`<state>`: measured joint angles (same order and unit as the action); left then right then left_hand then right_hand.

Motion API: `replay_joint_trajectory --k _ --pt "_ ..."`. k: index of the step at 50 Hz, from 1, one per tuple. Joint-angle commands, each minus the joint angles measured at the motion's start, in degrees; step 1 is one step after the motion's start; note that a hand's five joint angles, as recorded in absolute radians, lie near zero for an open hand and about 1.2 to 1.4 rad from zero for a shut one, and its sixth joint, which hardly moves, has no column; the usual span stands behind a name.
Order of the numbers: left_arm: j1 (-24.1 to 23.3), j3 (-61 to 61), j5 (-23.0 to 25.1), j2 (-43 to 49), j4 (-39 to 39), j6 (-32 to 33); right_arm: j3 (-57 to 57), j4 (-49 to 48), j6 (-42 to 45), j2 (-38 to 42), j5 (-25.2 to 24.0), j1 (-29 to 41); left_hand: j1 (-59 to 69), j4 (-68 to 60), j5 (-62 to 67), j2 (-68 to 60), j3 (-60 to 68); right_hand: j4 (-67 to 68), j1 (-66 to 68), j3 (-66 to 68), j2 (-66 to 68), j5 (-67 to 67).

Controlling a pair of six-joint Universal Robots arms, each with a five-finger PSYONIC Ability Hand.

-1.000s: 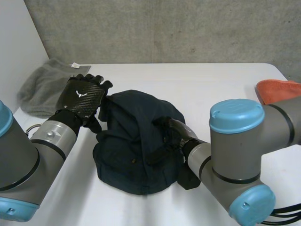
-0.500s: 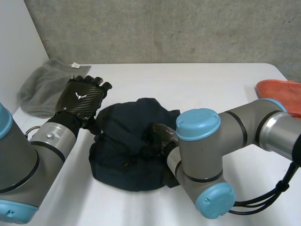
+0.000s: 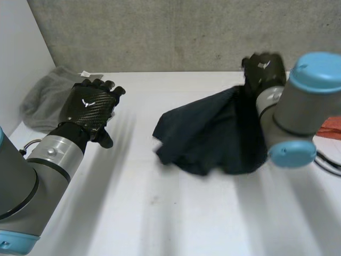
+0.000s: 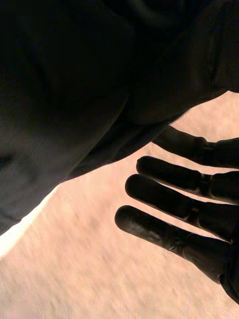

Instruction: Fold the laundry.

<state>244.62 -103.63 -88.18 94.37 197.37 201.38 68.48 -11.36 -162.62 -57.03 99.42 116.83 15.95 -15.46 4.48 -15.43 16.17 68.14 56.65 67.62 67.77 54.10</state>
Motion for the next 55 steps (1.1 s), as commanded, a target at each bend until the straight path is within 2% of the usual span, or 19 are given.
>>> replay_joint_trajectory --k 1,5,6,8,9,12,15,22,24,29,33,38,44,50,54,55 --pt "-0.45 0.00 0.12 0.55 -0.06 -0.02 -10.56 -2.44 6.35 4.99 -6.16 -4.42 -1.03 0.53 0.45 0.50 -1.25 11.86 23.35 12.38 12.23 15.90" --pt "-1.51 0.00 0.20 1.25 -0.06 -0.02 -11.53 -2.62 6.44 8.68 -9.85 -4.60 -1.03 0.53 0.45 0.50 -1.25 11.86 23.35 12.38 12.23 15.90" --pt "-1.86 0.00 0.20 1.34 0.03 -0.02 -11.44 -2.27 6.53 10.43 -10.90 -4.60 -1.03 0.53 0.45 0.50 -1.25 -3.41 8.09 -2.88 -3.03 0.64" --pt "-3.17 0.26 0.12 2.39 0.29 0.07 -11.18 -1.83 6.88 11.58 -11.09 -4.51 -0.86 0.37 0.61 0.34 -1.08 -49.39 -37.90 -48.87 -49.02 -45.35" --pt "-3.61 0.53 0.03 2.92 0.29 0.07 -10.66 -1.39 7.32 11.94 -10.74 -4.42 -0.86 0.37 0.62 0.33 -1.08 -58.14 -46.65 -57.62 -57.77 -54.10" --pt "-5.89 1.58 -0.23 4.94 0.29 -0.02 -9.34 -0.95 7.67 11.15 -10.56 -4.42 -0.86 0.37 0.62 0.33 -1.08 -58.14 -46.65 -57.62 -57.77 -54.10" --pt "-7.74 3.07 -0.41 6.26 0.29 -0.11 -6.18 -0.86 7.85 7.12 -10.56 -4.77 -0.69 0.20 0.78 0.17 -0.91 -58.14 -46.65 -57.62 -57.77 -54.10" --pt "-13.55 10.10 -2.61 11.71 0.29 -4.58 4.02 0.45 7.41 -7.47 -10.65 -9.87 2.66 -3.15 4.14 -3.19 2.44 -58.14 -46.65 -57.62 -57.77 -54.10" --pt "-14.86 13.16 -3.22 14.33 0.03 -7.21 5.78 2.47 7.50 -9.85 -11.26 -11.10 4.35 -4.84 5.82 -4.87 4.13 -58.14 -46.65 -57.62 -57.77 -54.10" --pt "-17.68 20.38 -3.05 20.40 -0.58 -11.35 8.24 15.27 7.50 -13.02 -12.75 -16.70 7.04 -7.54 8.52 -7.57 6.83 -58.14 -46.65 -57.62 -57.77 -54.10" --pt "-20.23 25.92 -2.70 25.94 -1.64 -13.11 9.65 23.47 7.32 -13.02 -14.95 -21.20 7.05 -7.54 8.52 -7.57 6.83 -57.39 -45.90 -56.87 -57.02 -53.34" --pt "-22.25 31.02 -2.52 31.83 -1.99 -13.38 12.46 26.39 7.32 -12.49 -18.90 -24.55 6.71 -7.20 8.19 -7.24 6.49 -57.05 -45.56 -56.53 -56.68 -53.00" --pt "-24.01 38.93 -2.78 40.71 -2.25 -13.21 15.71 20.61 3.56 -7.32 -25.75 -25.96 6.71 -7.20 8.19 -7.24 6.49 -57.05 -45.56 -56.53 -56.68 -53.00" --pt "-24.10 45.00 -3.05 46.77 -2.34 -12.77 16.24 13.04 -4.01 -2.57 -26.55 -25.69 7.21 -7.71 8.69 -7.74 6.99 -55.38 -43.88 -54.85 -55.00 -51.33" --pt "-23.66 47.72 -3.40 49.33 -2.25 -12.50 15.37 10.57 -5.69 1.39 -26.65 -25.52 15.76 -16.25 17.23 -16.28 15.54 -50.35 -38.85 -49.82 -49.97 -46.30" --pt "-23.48 48.60 -3.66 50.11 -2.25 -12.07 15.28 9.96 -5.77 2.35 -26.82 -25.52 25.62 -26.11 27.09 -26.14 25.40 -41.83 -30.34 -41.30 -41.46 -37.78"
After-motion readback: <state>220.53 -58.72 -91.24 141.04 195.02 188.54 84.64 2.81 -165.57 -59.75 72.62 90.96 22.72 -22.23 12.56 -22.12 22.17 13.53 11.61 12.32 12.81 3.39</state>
